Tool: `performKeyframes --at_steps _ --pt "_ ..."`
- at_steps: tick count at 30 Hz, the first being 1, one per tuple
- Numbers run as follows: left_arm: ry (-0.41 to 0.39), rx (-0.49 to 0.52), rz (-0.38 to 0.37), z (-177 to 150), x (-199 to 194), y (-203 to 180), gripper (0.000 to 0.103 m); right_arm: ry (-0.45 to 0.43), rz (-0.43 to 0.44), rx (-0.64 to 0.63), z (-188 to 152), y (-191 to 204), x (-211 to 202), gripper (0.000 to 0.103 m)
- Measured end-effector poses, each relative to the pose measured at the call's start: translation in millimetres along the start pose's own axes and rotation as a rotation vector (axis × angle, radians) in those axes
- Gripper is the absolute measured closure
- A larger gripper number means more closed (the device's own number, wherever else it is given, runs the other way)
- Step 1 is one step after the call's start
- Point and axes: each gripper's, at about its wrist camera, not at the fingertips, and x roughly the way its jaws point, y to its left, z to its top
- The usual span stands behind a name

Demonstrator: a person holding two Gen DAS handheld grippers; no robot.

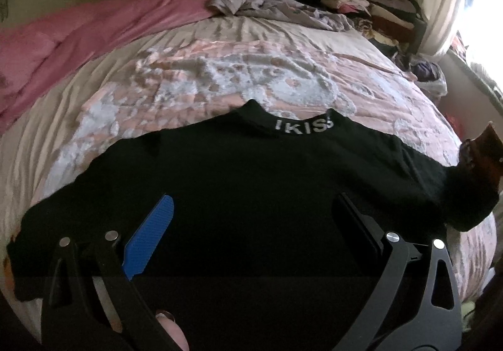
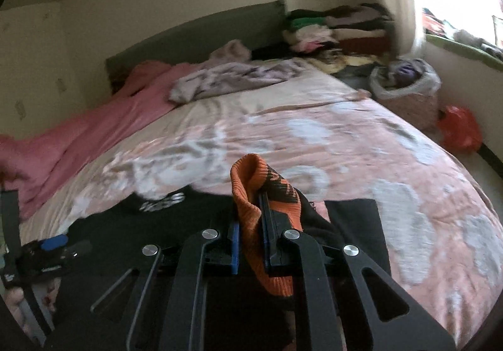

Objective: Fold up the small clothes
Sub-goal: 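Lift the sleeve and carry it across the shirt body toward the left tool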

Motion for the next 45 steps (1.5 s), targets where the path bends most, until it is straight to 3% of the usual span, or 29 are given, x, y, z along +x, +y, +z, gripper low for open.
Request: performKeyframes --at_steps 5,15,16,18,19,20,27,34,37,39,40,45 --pt "0.001 -0.031 -0.012 -3 -6 17 0.009 0.052 0.080 -0.059 -3 48 15 0.094" --pt "0.022 -0.101 -0.052 -11 -6 38 0.009 0.081 0.164 -0.161 -12 107 25 0.093" --pt "0.025 -0.099 -0.053 -12 -5 38 0.009 0.073 0.150 -0.166 -13 106 24 0.091" --pt "0.029 -0.095 -0.055 -14 -5 39 0.009 0.085 0.121 -0.178 -14 98 24 0.070" --pt "0.033 -0.090 -0.054 -15 -5 38 0.009 0.100 0.099 -0.178 -16 90 26 0.050" --pt "0.038 -0.087 -0.053 -16 -4 38 0.009 0.115 0.075 -0.180 -20 80 25 0.042" --pt "0.087 -0.027 -0.076 -26 3 15 0.009 0.188 -0.071 -0.350 -61 44 24 0.034" --pt "0.184 0.035 -0.185 -36 15 -34 0.009 0.266 0.043 -0.387 -88 37 24 0.024" --pt "0.213 0.013 -0.221 -35 21 -48 0.009 0.290 0.054 -0.455 -99 44 27 0.026" --pt "0.226 -0.002 -0.237 -33 24 -54 0.009 0.297 0.061 -0.450 -100 45 31 0.055" --pt "0.229 -0.009 -0.244 -31 25 -57 0.009 0.312 0.075 -0.444 -100 46 34 0.078" --pt "0.255 -0.061 -0.286 -19 31 -67 0.009 0.297 0.148 -0.328 -96 31 38 0.080"
